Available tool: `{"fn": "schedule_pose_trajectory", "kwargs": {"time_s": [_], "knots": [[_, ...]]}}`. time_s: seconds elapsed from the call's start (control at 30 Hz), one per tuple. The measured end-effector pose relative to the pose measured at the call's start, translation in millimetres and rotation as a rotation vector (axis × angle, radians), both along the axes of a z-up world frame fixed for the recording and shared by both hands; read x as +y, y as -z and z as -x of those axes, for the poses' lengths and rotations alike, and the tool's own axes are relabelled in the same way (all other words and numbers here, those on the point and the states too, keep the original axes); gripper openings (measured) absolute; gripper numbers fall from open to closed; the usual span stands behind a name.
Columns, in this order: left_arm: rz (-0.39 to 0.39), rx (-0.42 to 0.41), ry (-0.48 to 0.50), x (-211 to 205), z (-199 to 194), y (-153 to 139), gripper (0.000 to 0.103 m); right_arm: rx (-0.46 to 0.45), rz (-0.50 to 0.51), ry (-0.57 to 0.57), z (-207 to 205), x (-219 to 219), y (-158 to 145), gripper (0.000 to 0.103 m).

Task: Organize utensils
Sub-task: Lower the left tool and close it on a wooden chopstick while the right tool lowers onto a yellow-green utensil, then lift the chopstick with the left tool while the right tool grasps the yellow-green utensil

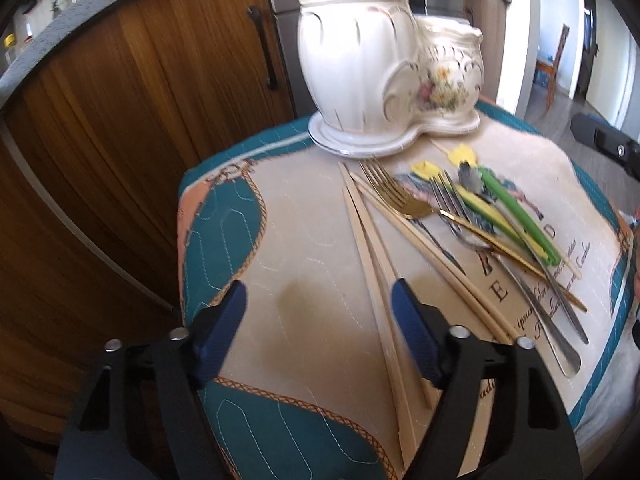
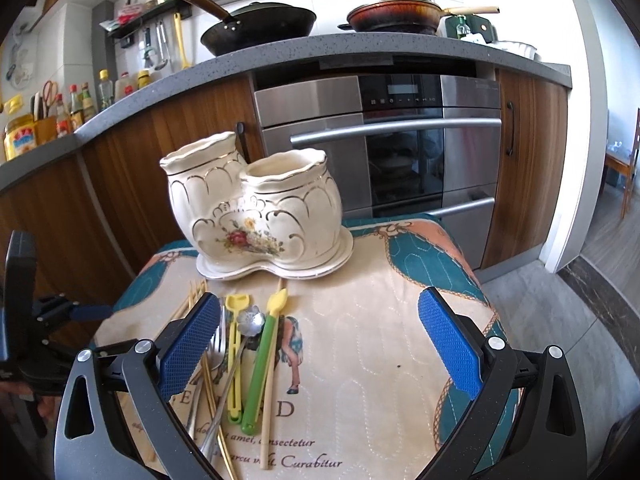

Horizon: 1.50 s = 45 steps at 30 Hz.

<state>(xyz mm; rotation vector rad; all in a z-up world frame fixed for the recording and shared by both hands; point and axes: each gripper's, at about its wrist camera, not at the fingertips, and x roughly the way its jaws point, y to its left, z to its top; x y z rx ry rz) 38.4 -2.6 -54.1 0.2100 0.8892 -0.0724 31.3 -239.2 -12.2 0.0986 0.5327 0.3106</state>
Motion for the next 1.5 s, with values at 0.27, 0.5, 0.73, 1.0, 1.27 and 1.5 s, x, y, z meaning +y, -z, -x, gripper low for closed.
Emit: {"fn": "schedule_pose_trajectory", "kwargs": {"time_s": [0.27, 0.5, 0.73, 1.0, 1.27, 1.5], "knots": [[-0.022, 0.119, 0.043, -15, -10, 5, 0.044, 0.005, 0.003, -0.011, -2, 0, 0, 0.098], [-0.002, 0.228, 0.091, -24, -17, 4, 0.013, -0.003, 0.016, -0.018, -1, 0, -1, 0.098], [0.039, 0.222, 0.084, -21, -18, 4, 0.009, -0.007, 0.007, -0.026, -1, -2, -2, 0.098], [0.12, 0.151, 0.026, 6, -2, -6, 0.006, 0.032, 0.023, -0.079, -2, 6, 2, 0.097], [0.191, 0.05, -0.003, 21, 5, -23, 0.006, 0.114, 0.124, -0.197, 1, 47, 19, 0.068], [0.254, 0.013, 0.036, 17, 5, -25, 0.006, 0.219, 0.196, -0.251, -4, 73, 36, 0.031]]}}
